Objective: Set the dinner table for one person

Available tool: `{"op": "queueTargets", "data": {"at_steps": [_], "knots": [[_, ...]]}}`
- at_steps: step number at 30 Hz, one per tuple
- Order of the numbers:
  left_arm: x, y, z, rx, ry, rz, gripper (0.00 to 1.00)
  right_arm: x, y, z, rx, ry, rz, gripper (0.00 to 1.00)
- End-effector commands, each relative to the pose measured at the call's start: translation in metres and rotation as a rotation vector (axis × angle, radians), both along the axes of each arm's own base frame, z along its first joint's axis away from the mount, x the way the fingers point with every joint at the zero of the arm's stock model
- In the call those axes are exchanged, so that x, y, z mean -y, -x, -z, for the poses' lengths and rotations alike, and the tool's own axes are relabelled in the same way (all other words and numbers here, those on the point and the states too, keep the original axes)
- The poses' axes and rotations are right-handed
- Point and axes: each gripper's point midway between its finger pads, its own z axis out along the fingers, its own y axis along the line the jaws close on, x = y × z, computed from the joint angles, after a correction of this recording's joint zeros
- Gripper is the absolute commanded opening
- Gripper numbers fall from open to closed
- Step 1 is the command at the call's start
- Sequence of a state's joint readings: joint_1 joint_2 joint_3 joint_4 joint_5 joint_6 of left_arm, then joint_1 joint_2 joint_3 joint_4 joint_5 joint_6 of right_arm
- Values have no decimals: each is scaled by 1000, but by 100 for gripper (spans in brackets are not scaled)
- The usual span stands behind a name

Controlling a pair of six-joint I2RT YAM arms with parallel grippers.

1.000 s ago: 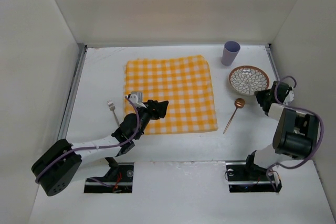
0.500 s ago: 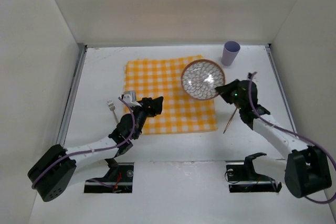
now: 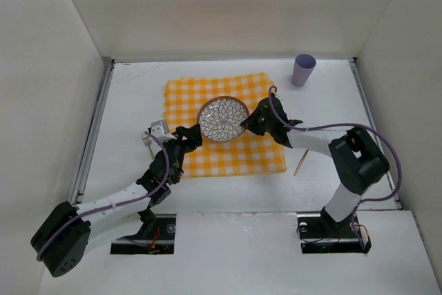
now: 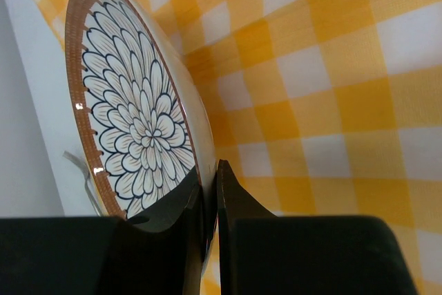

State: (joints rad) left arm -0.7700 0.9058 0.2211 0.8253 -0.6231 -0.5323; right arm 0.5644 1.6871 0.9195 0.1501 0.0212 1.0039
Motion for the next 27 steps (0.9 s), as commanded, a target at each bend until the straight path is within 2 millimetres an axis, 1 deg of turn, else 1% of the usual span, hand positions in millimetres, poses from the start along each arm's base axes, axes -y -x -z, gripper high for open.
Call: {"op": "queueTargets", "data": {"at_steps": [1,4,6,8,11,16,19,22,27], "knots": [[-5,-6,-4,4,-2,-40,64,-37,-46,-95,236,-250,15,12],[-3,-6,2,-8,-8,-36,65,-43,-49,-81,204,-253,21,12],[-4,-7,2,-8,-8,-39,65,-45,-47,-76,190,-266,19,12],[-4,-8,1,-7,-7,-40,65,-48,-44,-74,185,-275,11,12],[-3,-8,6,-18,-15,-39,65,-48,-35,-72,181,-275,6,12],[1,-10,6,-24,-19,-31,65,-49,-23,-71,177,-271,-11,12],[3,-10,9,-30,-14,-24,65,-53,-17,-56,142,-258,-15,13],[3,-10,7,-27,-9,-21,65,-57,-10,-42,106,-255,-18,13],[3,-10,8,-27,-6,-21,65,-54,2,-32,81,-225,-12,15]]}}
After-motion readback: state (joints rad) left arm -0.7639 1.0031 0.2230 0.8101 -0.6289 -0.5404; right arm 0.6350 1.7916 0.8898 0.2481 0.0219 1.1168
